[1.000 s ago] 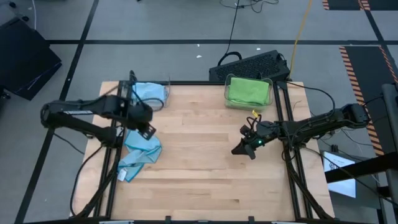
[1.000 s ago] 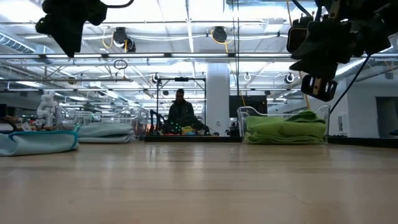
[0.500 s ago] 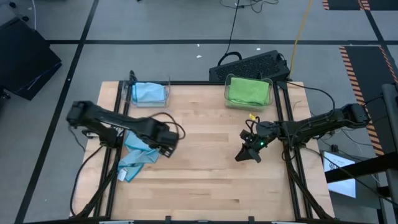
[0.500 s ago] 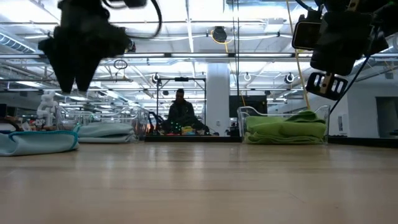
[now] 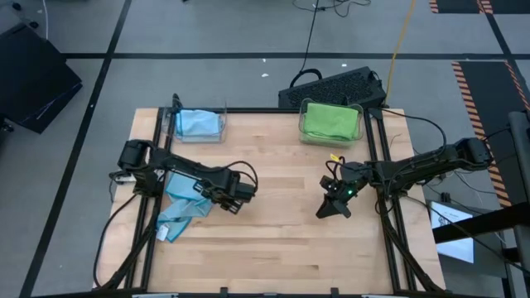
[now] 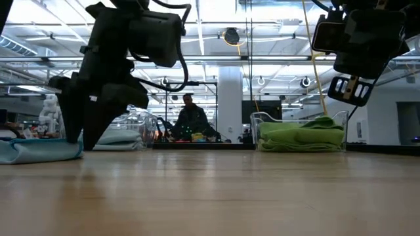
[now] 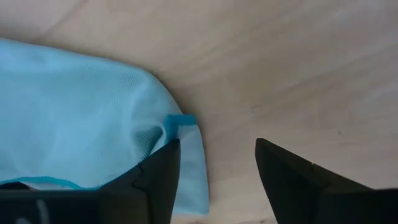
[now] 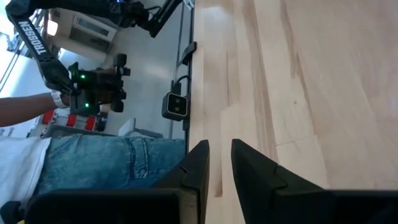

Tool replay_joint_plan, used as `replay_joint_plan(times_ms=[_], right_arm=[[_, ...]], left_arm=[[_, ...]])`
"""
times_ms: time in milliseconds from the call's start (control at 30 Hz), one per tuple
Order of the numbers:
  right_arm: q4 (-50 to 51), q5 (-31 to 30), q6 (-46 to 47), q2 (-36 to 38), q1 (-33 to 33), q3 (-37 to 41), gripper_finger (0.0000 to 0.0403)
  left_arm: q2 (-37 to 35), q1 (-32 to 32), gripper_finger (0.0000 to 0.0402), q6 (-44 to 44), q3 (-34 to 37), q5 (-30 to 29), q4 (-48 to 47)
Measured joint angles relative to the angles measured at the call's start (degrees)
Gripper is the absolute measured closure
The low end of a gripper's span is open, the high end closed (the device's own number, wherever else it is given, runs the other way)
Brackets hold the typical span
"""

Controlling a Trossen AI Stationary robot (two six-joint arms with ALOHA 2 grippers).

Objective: Sort microfiber towel by color & place in baskets
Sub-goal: Fold the blue towel

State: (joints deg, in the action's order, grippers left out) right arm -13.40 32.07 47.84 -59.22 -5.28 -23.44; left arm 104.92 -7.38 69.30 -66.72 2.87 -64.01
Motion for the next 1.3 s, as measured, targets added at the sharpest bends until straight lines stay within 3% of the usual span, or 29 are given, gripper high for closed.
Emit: replay_joint_plan(times_ms=[233, 700, 1133, 1300], right_arm=[[0.03, 0.88, 0.95, 0.00, -0.02, 0.00, 0.0344], [-0.02, -1.99, 0.98, 0.00, 0.00, 0.00, 0.0344], [-0.01, -1.83, 1.88, 0.00, -0.07, 0.00, 0.0344], [-0.01, -1.77, 1.56, 0.00, -0.07, 0.00, 0.0344]], left_arm=[[-0.83, 0.02, 0.0220, -2.19, -0.02, -2.64, -2.86], [-1.39, 0.37, 0.0227, -6.82, 0.04, -5.34, -3.52], [-0.26, 0.33, 0.0302, -7.16, 4.50, -2.94, -0.51], [-1.43, 0.27, 0.0380, -8.37, 4.50, -3.12, -0.39]])
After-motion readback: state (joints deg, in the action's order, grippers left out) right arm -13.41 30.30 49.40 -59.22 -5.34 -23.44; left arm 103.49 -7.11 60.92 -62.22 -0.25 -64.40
